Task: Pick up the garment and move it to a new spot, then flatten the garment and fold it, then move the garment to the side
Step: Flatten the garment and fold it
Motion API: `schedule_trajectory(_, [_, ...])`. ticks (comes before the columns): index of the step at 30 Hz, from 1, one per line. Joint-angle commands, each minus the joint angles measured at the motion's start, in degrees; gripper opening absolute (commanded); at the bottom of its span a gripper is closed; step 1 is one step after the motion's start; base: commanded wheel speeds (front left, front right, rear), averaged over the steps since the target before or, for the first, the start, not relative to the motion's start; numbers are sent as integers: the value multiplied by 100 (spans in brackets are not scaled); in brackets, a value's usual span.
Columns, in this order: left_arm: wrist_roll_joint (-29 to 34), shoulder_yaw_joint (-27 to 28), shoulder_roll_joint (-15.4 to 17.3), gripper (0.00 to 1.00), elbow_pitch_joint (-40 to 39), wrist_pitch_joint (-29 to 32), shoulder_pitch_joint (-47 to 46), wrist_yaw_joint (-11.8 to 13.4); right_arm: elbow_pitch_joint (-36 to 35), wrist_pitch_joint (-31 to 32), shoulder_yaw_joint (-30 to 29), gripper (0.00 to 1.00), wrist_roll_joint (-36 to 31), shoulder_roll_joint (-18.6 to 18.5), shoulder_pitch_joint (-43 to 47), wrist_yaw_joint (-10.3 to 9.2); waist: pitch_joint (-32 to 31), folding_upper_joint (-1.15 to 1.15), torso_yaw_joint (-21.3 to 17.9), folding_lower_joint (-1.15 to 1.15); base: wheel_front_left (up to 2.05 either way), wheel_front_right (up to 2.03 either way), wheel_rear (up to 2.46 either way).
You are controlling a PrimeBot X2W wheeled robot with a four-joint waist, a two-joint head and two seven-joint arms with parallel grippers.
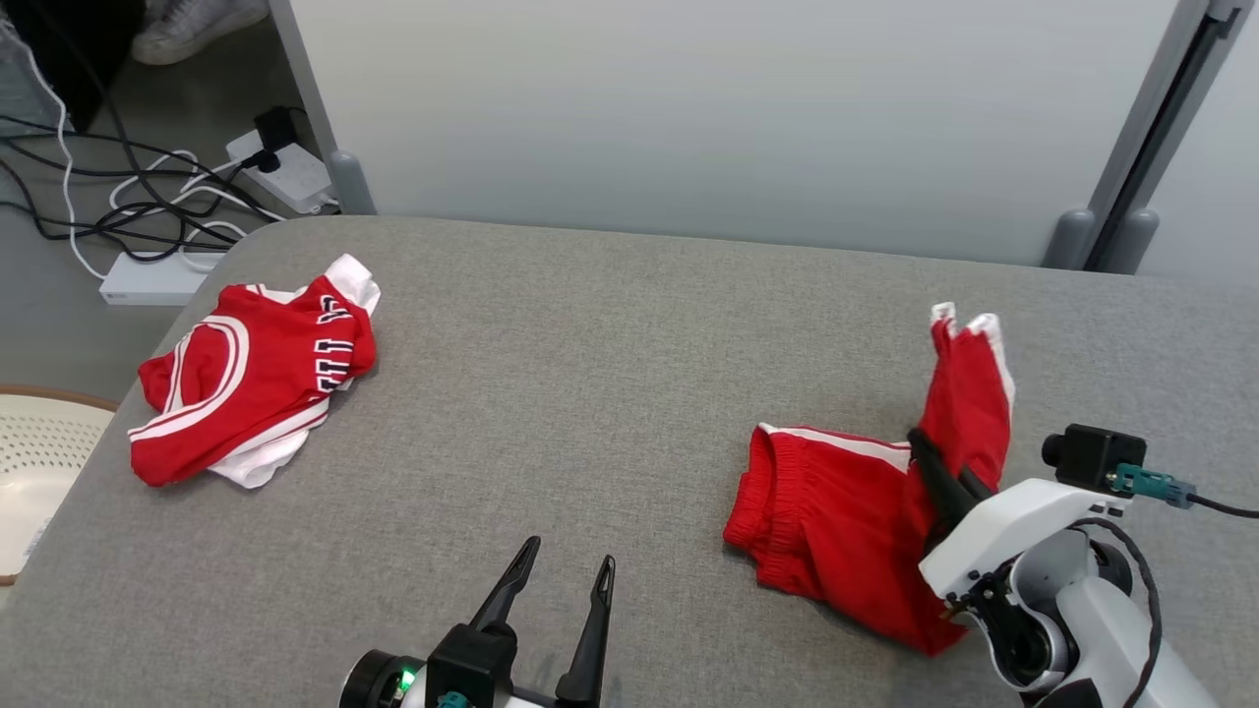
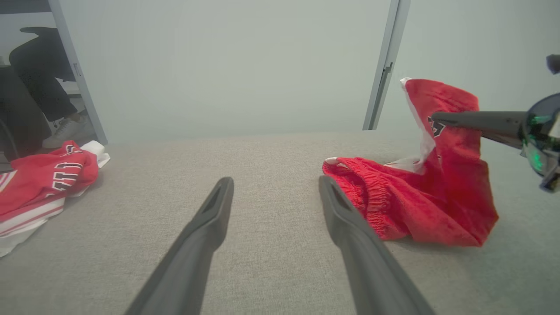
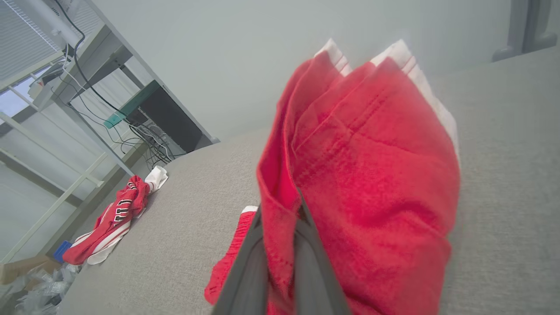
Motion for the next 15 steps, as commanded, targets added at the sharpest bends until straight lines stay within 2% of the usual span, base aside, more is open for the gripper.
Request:
schedule_trajectory(1, [-22, 158, -19, 100, -108, -59, -147, -17, -216, 55, 115, 0, -59, 59, -49, 0, 1, 0, 74, 0, 0, 0, 0])
schedule_trajectory(5, [-45, 152, -23, 100, -87, -59, -156, -23, -222, 259, 264, 0, -209, 219, -21, 0, 6, 0, 178, 0, 0, 0, 0])
schedule_trajectory(10, [-67, 121, -30, 100, -71, -59, -182, -56, 177, 346, 434, 0, -580, 338, -14, 0, 59, 0, 292, 0, 0, 0, 0])
schedule_trajectory(11, [-68, 116, -33, 100, -73, -59, -196, -58, 212, 371, 491, 11, -538, 356, -6, 0, 80, 0, 312, 0, 0, 0, 0])
schedule_trajectory(12, [-70, 117, -36, 100, -75, -59, -208, -57, 218, 384, 563, 42, -468, 368, 3, 0, 95, 0, 324, 0, 0, 0, 0])
schedule_trajectory(13, [-71, 122, -38, 100, -77, -59, -214, -55, 203, 382, 640, 87, -380, 375, 12, 0, 107, 0, 330, 0, 0, 0, 0])
schedule_trajectory(14, [-70, 127, -38, 100, -77, -59, -217, -53, 138, 379, 766, 100, -200, 378, 34, 0, 119, 0, 333, 0, 0, 0, 0])
schedule_trajectory(15, [-66, 132, -37, 100, -73, -59, -218, -49, 52, 375, 920, 100, -3, 380, 54, 0, 134, 0, 329, 0, 0, 0, 0])
